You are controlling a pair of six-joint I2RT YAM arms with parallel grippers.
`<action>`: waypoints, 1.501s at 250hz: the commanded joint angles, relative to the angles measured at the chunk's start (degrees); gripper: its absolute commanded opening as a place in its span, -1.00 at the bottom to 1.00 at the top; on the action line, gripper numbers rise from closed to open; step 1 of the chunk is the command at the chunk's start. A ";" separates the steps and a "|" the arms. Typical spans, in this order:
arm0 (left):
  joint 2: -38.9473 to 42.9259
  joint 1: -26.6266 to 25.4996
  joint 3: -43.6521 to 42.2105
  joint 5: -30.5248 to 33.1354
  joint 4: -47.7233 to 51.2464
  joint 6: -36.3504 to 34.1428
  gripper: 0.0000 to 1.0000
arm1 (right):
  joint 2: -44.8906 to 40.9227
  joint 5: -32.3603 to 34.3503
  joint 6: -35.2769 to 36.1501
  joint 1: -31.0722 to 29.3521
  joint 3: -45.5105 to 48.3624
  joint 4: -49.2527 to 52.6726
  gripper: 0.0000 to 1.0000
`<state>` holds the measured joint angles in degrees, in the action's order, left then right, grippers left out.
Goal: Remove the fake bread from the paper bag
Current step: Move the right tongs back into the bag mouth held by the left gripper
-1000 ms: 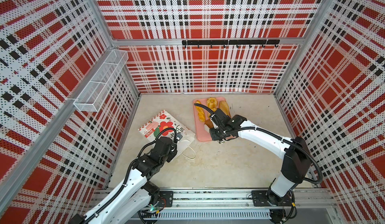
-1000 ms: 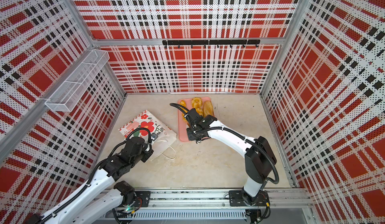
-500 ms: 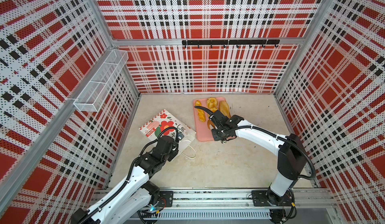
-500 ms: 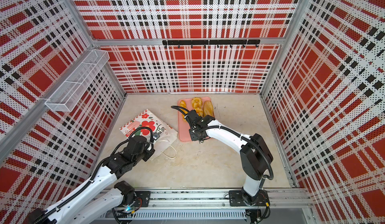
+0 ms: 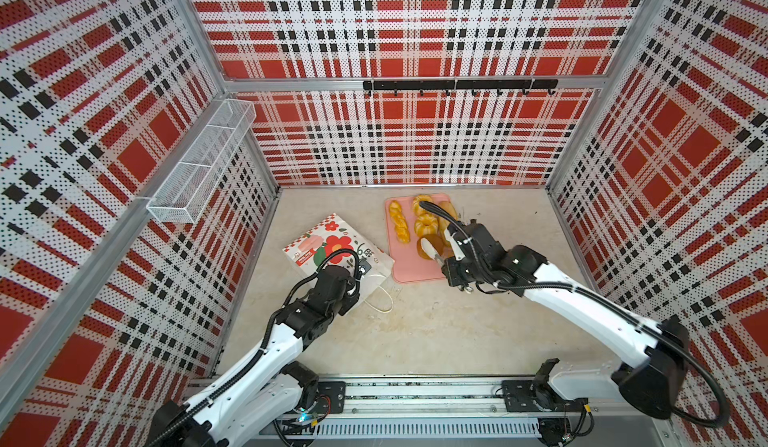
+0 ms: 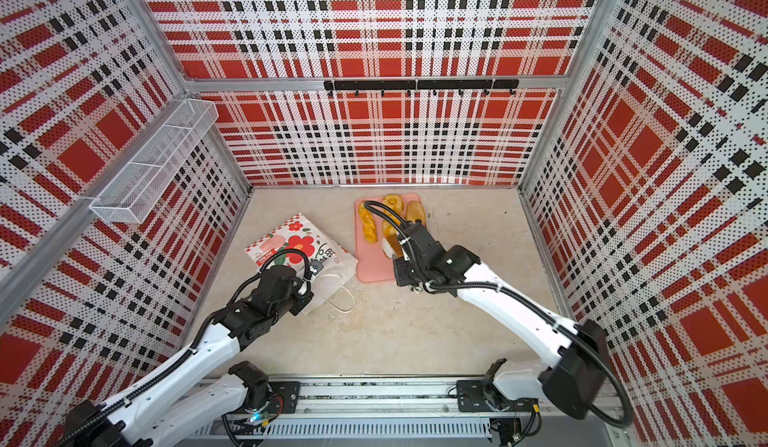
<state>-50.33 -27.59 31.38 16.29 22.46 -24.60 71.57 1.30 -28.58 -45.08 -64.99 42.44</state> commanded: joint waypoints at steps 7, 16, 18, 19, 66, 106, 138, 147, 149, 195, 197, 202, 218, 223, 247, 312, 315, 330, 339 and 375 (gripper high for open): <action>0.23 3.46 0.22 -4.04 -5.50 0.28 -1.00 | -4.96 -8.59 -10.64 -3.16 8.78 -14.36 -0.73; 0.14 4.46 0.09 -4.61 -6.16 0.38 -1.00 | -5.34 -9.81 -12.78 -4.42 10.75 -17.65 -0.73; 0.10 4.63 0.09 -4.74 -6.28 0.44 -1.00 | -5.38 -10.00 -13.16 -4.76 11.11 -18.35 -0.72; 0.03 4.69 0.05 -4.80 -6.32 0.44 -1.00 | -5.38 -10.09 -13.34 -4.93 11.25 -18.71 -0.72; -1.11 6.76 -0.53 -6.34 -8.56 1.39 -1.00 | 1.88 -17.70 -22.46 -8.44 17.21 -39.94 -0.59; -2.47 6.67 0.00 -7.55 -8.61 2.36 -1.00 | 11.40 -19.46 -26.76 -9.27 15.18 -51.86 -0.47; -2.93 6.66 0.40 -7.42 -8.27 2.62 -1.00 | 18.48 -19.52 -27.90 -9.36 11.33 -55.75 -0.33; -3.09 6.68 0.45 -7.34 -8.26 2.70 -1.00 | 20.48 -19.49 -27.77 -9.34 9.89 -56.08 -0.31; -3.04 6.68 0.38 -7.33 -8.23 2.71 -1.00 | 20.94 -19.49 -27.76 -9.28 9.58 -56.13 -0.31; -3.71 6.93 0.55 -7.66 -8.39 3.25 -1.00 | 29.77 -19.52 -29.70 -8.77 4.92 -60.20 -0.19; -3.74 6.94 0.56 -7.67 -8.39 3.38 -1.00 | 30.28 -19.65 -29.89 -8.70 4.73 -60.76 -0.19; -3.73 6.96 0.61 -7.74 -8.48 3.33 -1.00 | 31.02 -19.82 -30.38 -8.48 4.47 -61.60 -0.17; -3.86 7.03 0.87 -8.02 -8.52 3.38 -1.00 | 33.10 -19.60 -31.39 -7.90 3.76 -62.99 -0.14; -3.91 7.03 0.98 -8.10 -8.52 3.34 -1.00 | 33.56 -19.54 -31.66 -7.72 3.50 -63.21 -0.13; -4.36 7.03 1.23 -8.26 -8.67 3.34 -1.00 | 35.16 -19.19 -31.86 -6.79 2.47 -63.13 -0.10; -5.24 7.20 0.91 -8.72 -9.75 3.95 -1.00 | 37.06 -18.05 -26.08 -4.90 -3.29 -53.57 -0.07; -5.27 7.20 0.84 -8.80 -9.84 3.97 -1.00 | 37.27 -18.15 -25.71 -4.78 -3.73 -53.14 -0.07; -5.35 7.21 0.73 -8.83 -10.08 3.96 -1.00 | 38.48 -18.26 -24.19 -4.31 -5.98 -51.36 -0.07; -5.42 7.21 0.65 -8.96 -10.07 3.99 -1.00 | 39.37 -18.31 -23.46 -3.99 -7.36 -50.15 -0.06; -5.19 7.20 0.64 -8.93 -10.01 3.85 -1.00 | 42.23 -18.31 -22.06 -2.83 -11.51 -47.73 -0.04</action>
<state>-55.48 -20.78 31.38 8.97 12.97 -21.76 111.59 -17.52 -53.67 -48.66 -72.95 -5.72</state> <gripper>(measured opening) 0.047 0.479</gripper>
